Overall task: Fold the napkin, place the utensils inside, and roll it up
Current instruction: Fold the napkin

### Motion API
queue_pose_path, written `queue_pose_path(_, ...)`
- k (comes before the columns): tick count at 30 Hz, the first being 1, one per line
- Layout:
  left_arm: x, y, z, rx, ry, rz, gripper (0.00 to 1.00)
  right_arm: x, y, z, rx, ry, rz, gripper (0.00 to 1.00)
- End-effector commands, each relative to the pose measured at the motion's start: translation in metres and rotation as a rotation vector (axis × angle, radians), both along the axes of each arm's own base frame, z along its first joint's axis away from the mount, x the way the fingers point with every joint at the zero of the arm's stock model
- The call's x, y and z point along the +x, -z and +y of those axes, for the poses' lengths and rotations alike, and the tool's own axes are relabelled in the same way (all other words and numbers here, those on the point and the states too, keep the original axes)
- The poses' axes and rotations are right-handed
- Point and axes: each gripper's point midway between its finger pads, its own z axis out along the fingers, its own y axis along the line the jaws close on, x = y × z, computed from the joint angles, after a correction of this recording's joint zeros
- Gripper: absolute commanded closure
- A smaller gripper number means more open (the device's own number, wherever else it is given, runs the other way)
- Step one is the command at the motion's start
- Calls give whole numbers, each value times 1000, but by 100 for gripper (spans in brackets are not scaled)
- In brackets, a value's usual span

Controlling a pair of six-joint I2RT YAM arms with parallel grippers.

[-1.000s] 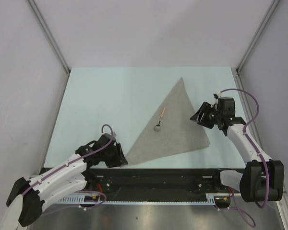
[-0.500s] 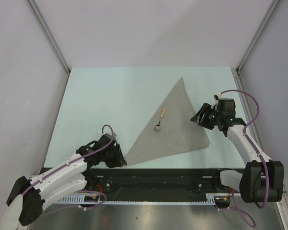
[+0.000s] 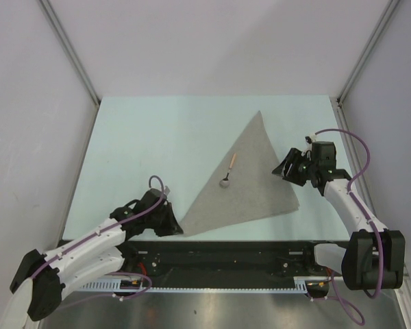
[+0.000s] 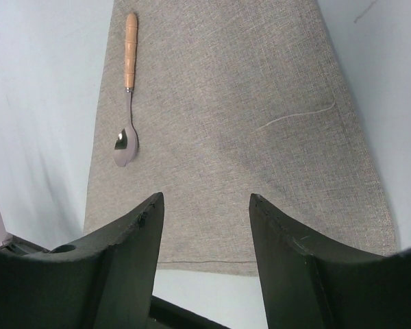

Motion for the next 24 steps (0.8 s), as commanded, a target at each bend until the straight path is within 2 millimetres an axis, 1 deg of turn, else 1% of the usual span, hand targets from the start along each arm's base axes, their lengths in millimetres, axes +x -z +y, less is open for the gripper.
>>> queue_pose_path(1,20,-28,-22,-72,52,-89,100,2,-6,-3,-14,-3,-34,42)
queue_pose_path(3,23,-31,-24,-70,59,-101,100,1,-5,-4,-20,1,-30,42)
queue_pose_path(4,27,-38,-27,-81,61,-119,100,1,-4,-6,-26,6,-26,42)
queue_pose_path(5,30,-40,-29,-85,61,-126,100,1,-3,-6,-27,7,-24,42)
queue_pose_path(7,41,-56,-41,-132,71,-175,100,1,-2,-6,-29,9,-21,42)
queue_pose_path(11,65,-74,-63,-174,96,-239,100,0,-2,-7,-30,12,-16,42)
queue_pose_path(12,74,-72,-69,-169,108,-250,100,-1,-1,-8,-31,16,-12,42)
queue_pose_path(13,83,-81,-77,-184,111,-276,100,-1,0,-8,-34,15,-12,42)
queue_pose_path(14,89,-86,-83,-198,123,-294,100,-2,0,-8,-36,13,-11,42)
queue_pose_path(16,110,-99,-103,-233,135,-333,100,-4,3,-9,-40,21,-4,42)
queue_pose_path(17,115,-103,-111,-250,149,-341,100,-4,3,-9,-41,21,-1,42)
queue_pose_path(19,137,-121,-134,-301,166,-388,100,-6,6,-10,-43,23,6,42)
queue_pose_path(21,150,-129,-145,-304,190,-417,100,-6,7,-10,-41,27,9,42)
queue_pose_path(22,165,-149,-156,-320,196,-467,100,-6,8,-10,-41,25,12,42)
queue_pose_path(23,174,-140,-161,-290,220,-468,100,-5,7,-10,-42,24,10,42)
queue_pose_path(24,183,-139,-162,-272,221,-467,100,-7,7,-10,-45,22,13,42)
